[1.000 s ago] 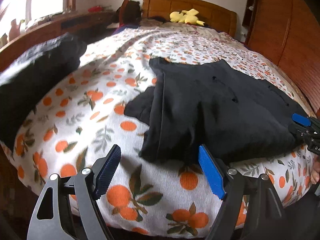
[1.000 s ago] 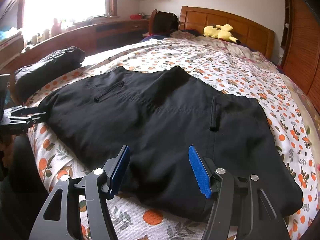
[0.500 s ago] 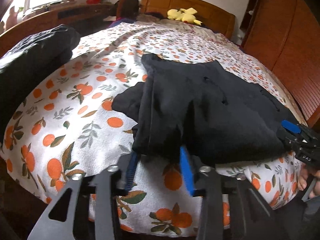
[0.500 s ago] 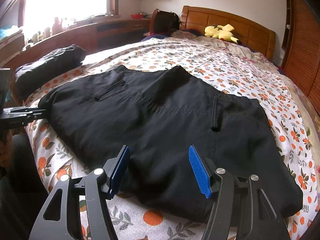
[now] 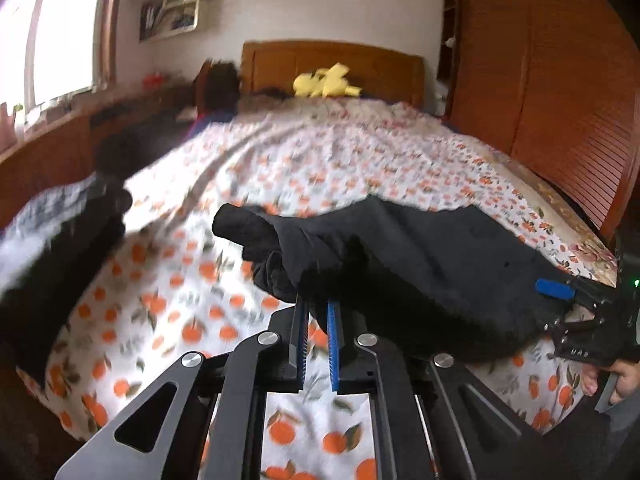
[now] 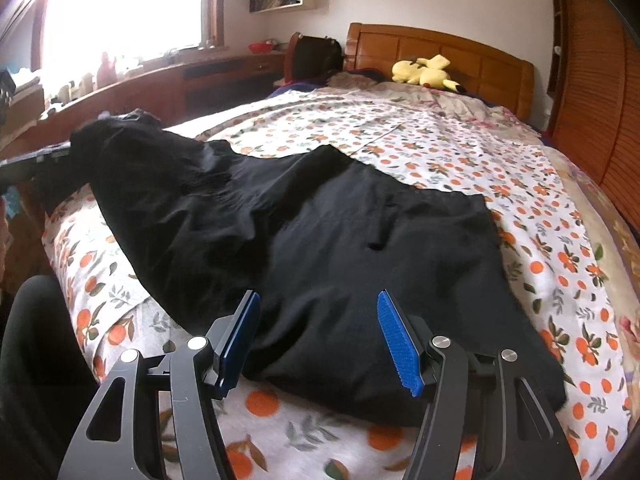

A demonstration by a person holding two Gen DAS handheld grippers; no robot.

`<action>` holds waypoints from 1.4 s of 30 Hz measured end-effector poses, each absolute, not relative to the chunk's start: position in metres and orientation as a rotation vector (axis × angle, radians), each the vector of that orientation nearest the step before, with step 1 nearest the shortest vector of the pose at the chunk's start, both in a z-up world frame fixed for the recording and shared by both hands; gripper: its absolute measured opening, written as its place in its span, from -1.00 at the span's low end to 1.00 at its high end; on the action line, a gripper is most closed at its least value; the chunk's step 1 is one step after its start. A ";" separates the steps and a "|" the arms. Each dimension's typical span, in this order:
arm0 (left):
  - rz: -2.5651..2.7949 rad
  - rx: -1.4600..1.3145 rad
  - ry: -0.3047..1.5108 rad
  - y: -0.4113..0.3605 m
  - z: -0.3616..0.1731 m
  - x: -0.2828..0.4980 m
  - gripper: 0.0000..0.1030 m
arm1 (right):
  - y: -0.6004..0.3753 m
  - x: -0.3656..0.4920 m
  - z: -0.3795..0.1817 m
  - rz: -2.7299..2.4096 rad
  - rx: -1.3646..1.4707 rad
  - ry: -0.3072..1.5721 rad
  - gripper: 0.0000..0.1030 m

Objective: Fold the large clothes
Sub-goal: 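Grasp the folded coat end with the left tool and fold it over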

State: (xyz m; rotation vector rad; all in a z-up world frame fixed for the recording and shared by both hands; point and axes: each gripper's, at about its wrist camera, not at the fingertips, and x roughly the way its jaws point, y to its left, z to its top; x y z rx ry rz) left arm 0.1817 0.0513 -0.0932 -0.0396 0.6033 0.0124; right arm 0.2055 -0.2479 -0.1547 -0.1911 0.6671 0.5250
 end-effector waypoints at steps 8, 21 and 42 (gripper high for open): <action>-0.043 0.035 0.507 -0.015 -0.042 0.198 -0.88 | -0.290 0.201 -0.147 0.480 -0.145 0.639 0.14; -0.308 0.119 0.519 -0.174 -0.041 0.230 -0.91 | -0.357 0.191 -0.150 0.397 -0.073 0.634 0.14; -0.371 0.091 0.539 -0.179 -0.062 0.217 0.18 | -0.386 0.194 -0.144 0.371 -0.011 0.630 0.14</action>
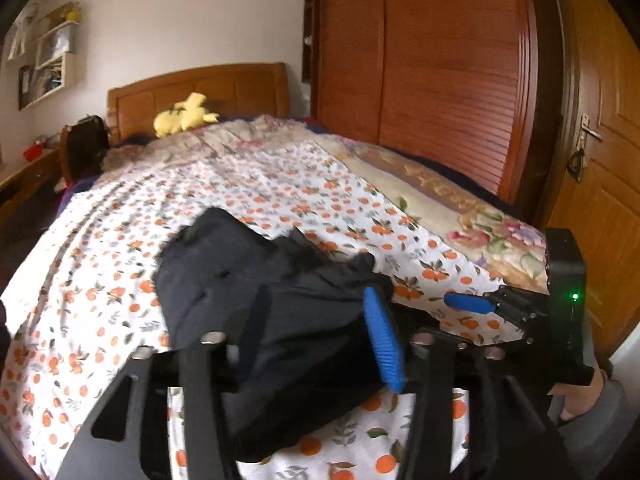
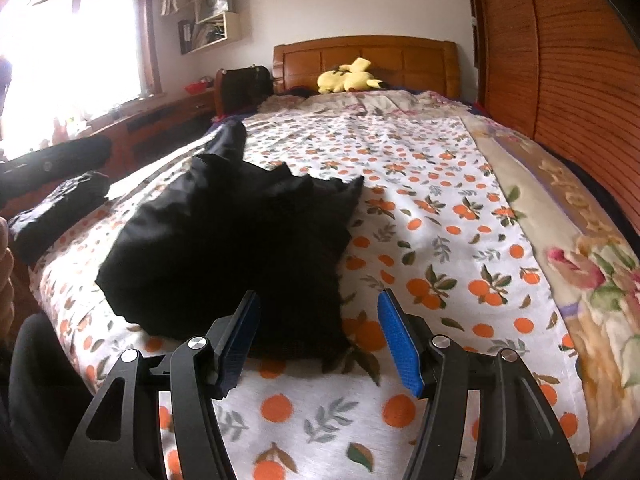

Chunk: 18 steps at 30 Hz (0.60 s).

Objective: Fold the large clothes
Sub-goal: 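Grasp the folded coat end with the left tool and fold it over, then open the left tool and release the folded coat bundle, then grasp the black coat bundle edge with the right tool and lift it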

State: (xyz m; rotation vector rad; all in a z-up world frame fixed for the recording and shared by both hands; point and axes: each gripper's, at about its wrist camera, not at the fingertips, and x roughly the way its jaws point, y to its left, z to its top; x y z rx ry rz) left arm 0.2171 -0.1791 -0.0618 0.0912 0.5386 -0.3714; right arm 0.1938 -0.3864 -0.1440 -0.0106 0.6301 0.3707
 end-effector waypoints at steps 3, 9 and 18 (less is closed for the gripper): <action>-0.339 0.099 0.517 -0.164 -0.058 0.211 0.49 | -0.377 0.192 -0.137 0.385 -0.017 0.614 0.14; -0.246 0.090 0.514 -0.120 -0.068 0.207 0.95 | -0.359 0.190 -0.120 0.441 -0.002 0.585 0.14; -0.176 0.036 0.567 -0.065 -0.095 0.215 0.95 | -0.337 0.197 -0.095 0.485 0.002 0.531 0.14</action>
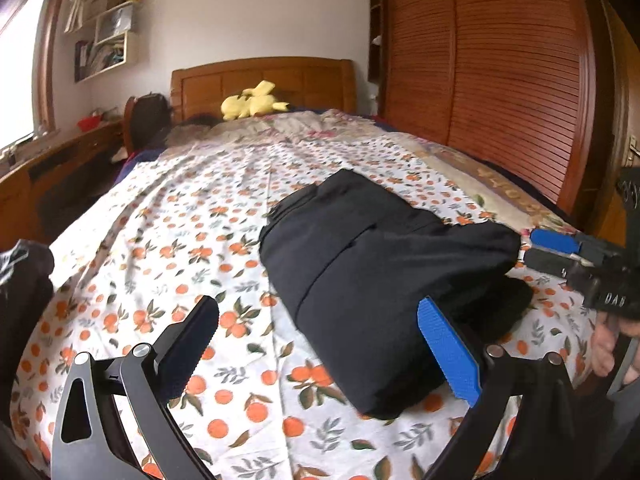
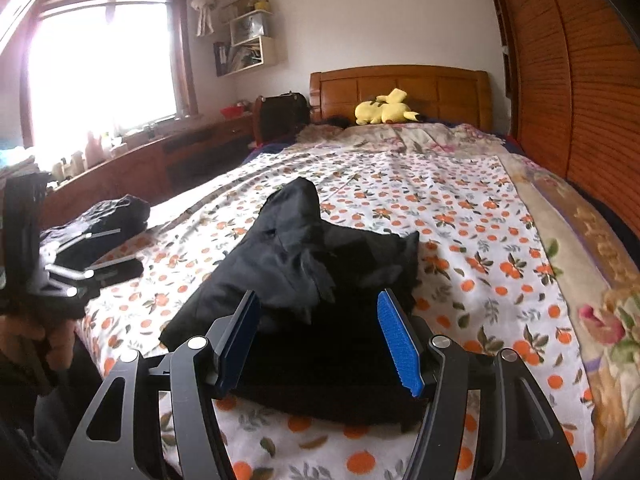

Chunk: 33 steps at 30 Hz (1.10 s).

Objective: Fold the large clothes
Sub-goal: 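Grasp the black coat bundle edge with the right tool and lift it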

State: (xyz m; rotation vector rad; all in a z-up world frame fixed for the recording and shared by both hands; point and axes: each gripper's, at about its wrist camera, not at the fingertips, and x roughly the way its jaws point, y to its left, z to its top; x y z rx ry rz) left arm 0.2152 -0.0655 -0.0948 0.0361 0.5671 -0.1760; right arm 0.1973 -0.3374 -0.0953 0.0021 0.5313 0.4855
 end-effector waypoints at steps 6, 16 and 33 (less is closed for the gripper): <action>-0.162 0.029 0.583 -0.055 -0.108 0.216 0.95 | -0.321 0.219 -0.098 0.483 -0.001 0.554 0.14; -0.147 0.026 0.599 -0.040 -0.119 0.208 0.95 | -0.316 0.221 -0.107 0.476 -0.022 0.558 -0.82; -0.161 0.001 0.608 -0.039 -0.131 0.210 0.95 | -0.357 0.222 -0.147 0.256 -0.107 0.666 -0.91</action>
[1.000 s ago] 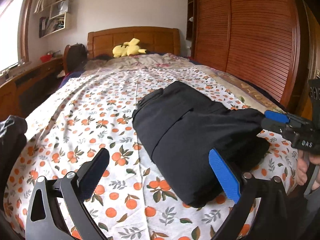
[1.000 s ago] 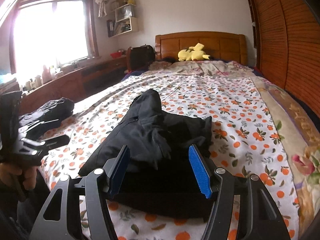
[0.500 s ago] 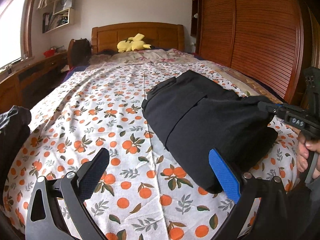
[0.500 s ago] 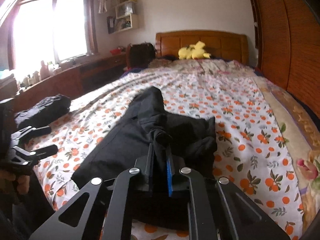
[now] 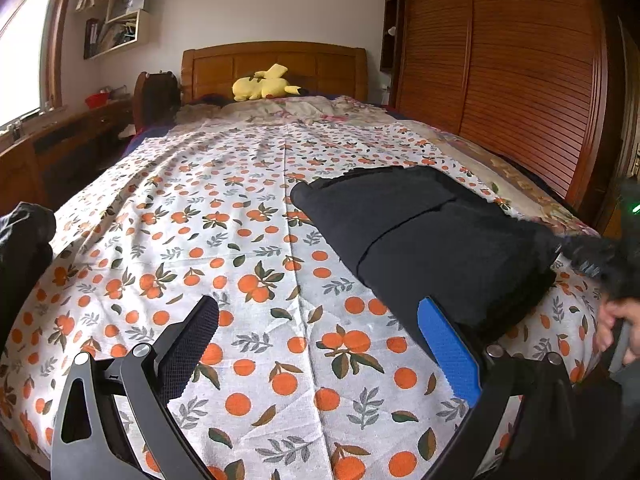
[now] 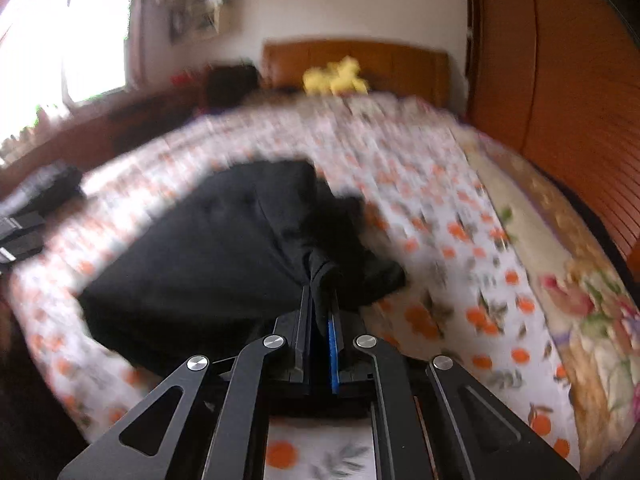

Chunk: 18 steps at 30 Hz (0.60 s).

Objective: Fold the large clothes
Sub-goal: 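Grasp the black coat bundle edge with the right tool and lift it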

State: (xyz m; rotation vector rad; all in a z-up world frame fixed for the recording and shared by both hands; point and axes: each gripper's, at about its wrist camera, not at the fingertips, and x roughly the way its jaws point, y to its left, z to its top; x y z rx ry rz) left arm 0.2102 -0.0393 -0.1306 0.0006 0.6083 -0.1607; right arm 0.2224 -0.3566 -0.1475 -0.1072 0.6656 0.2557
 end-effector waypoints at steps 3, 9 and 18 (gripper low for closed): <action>-0.163 -0.002 0.604 -0.039 -0.130 0.209 0.95 | -0.356 0.226 -0.159 0.251 -0.121 0.710 -0.91; -0.160 -0.006 0.592 -0.035 -0.126 0.205 0.95 | -0.353 0.216 -0.154 0.228 -0.139 0.669 -0.88; -0.155 0.005 0.574 -0.030 -0.123 0.198 0.95 | -0.352 0.199 -0.117 0.215 -0.126 0.564 -0.60</action>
